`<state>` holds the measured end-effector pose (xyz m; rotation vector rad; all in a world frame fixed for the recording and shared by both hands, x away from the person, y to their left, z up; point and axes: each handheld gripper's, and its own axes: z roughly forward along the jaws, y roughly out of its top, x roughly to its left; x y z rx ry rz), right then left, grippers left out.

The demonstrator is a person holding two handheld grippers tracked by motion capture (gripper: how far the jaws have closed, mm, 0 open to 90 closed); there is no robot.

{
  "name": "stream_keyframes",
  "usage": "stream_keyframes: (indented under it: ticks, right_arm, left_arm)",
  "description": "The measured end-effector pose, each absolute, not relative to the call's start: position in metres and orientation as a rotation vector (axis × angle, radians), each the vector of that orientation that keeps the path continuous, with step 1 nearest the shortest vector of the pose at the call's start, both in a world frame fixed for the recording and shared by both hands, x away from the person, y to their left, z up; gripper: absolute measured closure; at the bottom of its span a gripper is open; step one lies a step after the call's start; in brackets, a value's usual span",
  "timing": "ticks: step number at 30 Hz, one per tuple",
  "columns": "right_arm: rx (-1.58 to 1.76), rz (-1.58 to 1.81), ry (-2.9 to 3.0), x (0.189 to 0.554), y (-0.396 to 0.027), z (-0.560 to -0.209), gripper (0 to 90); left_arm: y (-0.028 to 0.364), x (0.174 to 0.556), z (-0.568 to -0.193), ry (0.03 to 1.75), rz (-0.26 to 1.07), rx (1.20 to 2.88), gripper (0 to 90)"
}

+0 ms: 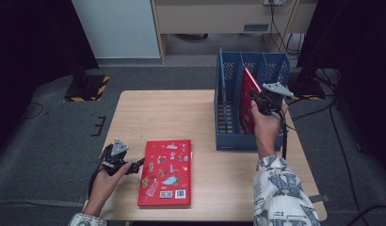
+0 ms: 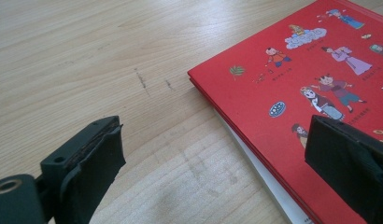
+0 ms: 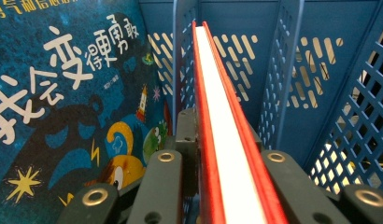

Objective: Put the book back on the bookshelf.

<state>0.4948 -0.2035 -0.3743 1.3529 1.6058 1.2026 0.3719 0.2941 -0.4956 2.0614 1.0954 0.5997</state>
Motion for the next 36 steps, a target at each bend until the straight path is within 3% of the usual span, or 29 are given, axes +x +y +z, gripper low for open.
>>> stream_keyframes:
  ticks: [20,36]
  right_arm:
    - [1.329,1.154,1.544,0.520,-0.198,-0.364,79.7]
    - [1.329,1.122,1.524,0.536,-0.193,-0.376,79.5]
  left_arm:
    - [0.295,0.373,-0.497,1.094,0.598,2.066,3.7]
    - [0.295,0.374,-0.498,1.099,0.591,2.071,3.8]
